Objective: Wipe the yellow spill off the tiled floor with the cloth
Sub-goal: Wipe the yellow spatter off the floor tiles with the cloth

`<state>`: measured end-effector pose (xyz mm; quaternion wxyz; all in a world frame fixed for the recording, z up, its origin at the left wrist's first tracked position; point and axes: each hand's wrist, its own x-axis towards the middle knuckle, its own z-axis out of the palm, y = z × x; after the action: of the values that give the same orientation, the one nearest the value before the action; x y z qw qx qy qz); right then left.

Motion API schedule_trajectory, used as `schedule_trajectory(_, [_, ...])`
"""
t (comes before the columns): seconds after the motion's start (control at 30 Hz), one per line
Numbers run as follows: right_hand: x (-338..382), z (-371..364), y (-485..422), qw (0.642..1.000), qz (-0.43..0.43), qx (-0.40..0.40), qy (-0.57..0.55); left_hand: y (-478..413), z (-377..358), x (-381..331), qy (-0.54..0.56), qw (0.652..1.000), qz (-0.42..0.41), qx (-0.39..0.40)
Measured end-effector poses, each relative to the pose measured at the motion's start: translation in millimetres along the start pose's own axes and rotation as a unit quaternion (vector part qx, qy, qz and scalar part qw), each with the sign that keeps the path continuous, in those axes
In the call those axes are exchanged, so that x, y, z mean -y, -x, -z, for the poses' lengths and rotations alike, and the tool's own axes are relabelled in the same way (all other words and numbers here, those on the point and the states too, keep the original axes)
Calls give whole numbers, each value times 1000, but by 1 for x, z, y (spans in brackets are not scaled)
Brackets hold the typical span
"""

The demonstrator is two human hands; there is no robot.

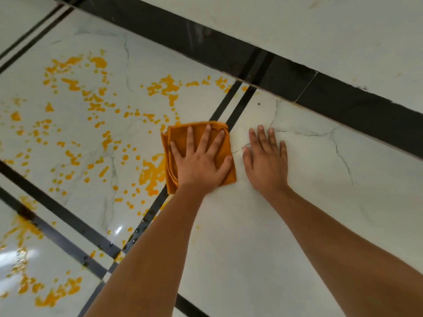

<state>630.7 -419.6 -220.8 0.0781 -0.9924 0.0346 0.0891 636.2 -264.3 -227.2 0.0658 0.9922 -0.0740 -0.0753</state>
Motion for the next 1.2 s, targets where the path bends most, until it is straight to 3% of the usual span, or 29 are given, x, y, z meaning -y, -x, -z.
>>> schedule_trajectory(0.17, [7,9,-61,1000,-21,-18,3,-19,-3,3,-15,1000,-21,-10])
schedule_trajectory(0.33, [8,2,-58,993,-98,-57,-16,-76,3,8,-5,999,-50,-17])
schedule_trajectory(0.5, [8,0,-59,986,-143,-76,-39,-123,6,-16,-19,989,-148,-20])
schedule_trajectory(0.83, [6,-1,-61,989,-139,-50,-14,-155,11,-23,-31,984,-176,-9])
schedule_trajectory(1.2, [5,-1,-60,989,-138,-37,-22,-151,13,-19,-20,987,-155,-22])
